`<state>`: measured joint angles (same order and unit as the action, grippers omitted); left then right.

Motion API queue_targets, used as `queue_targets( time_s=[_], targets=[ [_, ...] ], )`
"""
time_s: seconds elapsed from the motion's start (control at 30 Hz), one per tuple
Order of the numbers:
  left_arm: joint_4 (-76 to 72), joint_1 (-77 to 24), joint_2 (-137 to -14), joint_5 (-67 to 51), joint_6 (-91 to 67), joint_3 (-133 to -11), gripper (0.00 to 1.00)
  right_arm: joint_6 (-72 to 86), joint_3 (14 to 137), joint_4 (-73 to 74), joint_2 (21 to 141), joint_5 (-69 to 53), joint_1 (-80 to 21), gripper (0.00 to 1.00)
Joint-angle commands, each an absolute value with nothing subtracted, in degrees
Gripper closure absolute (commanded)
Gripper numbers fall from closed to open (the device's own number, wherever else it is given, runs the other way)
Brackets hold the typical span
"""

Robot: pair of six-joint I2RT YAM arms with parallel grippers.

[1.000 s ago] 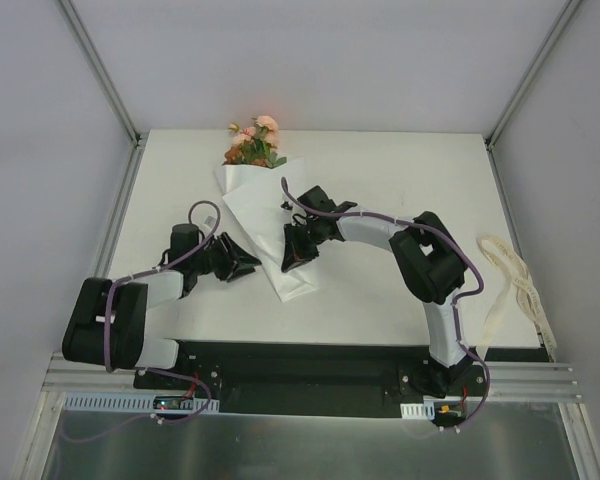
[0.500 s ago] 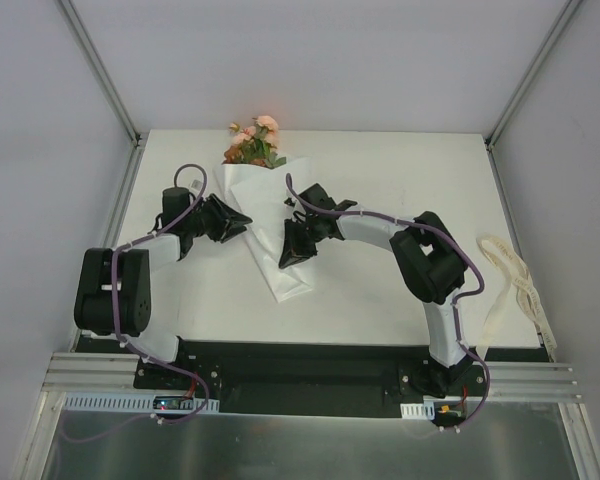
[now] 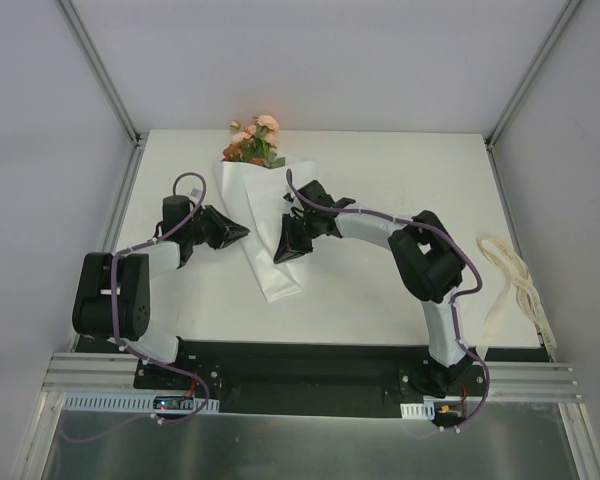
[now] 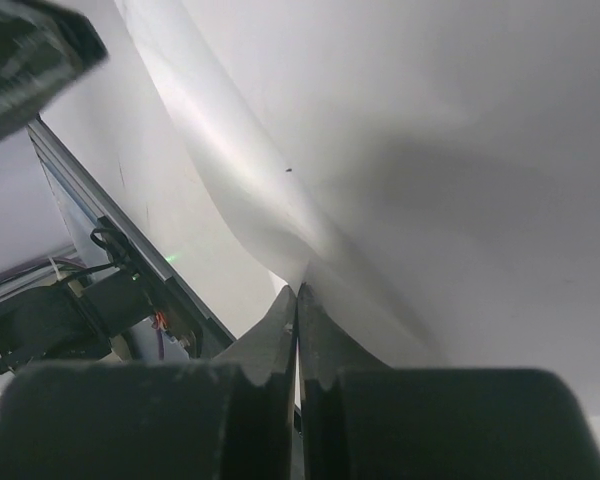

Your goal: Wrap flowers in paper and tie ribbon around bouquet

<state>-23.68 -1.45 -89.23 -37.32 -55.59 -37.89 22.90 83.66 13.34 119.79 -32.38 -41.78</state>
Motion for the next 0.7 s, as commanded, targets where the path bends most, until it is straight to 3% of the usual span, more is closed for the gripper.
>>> queue_targets(
  time_s=[0.0, 0.4, 0.67],
  targets=[
    [-24.0, -2.3, -85.3, -35.9, -54.0, -31.6, 0.9, 22.1, 83.9, 12.8, 117.5, -33.1, -42.0, 0.99],
    [-34.4, -10.3, -93.8, -33.7, -57.0, -25.8, 0.97, 31.0, 77.5, 3.8, 113.0, -34.8, -42.4, 0.99],
    [-34.3, -10.4, -93.1, -33.1, -56.8, -25.0, 0.97, 39.5, 77.8, -2.7, 117.5, -35.2, -42.5, 0.99]
  ],
)
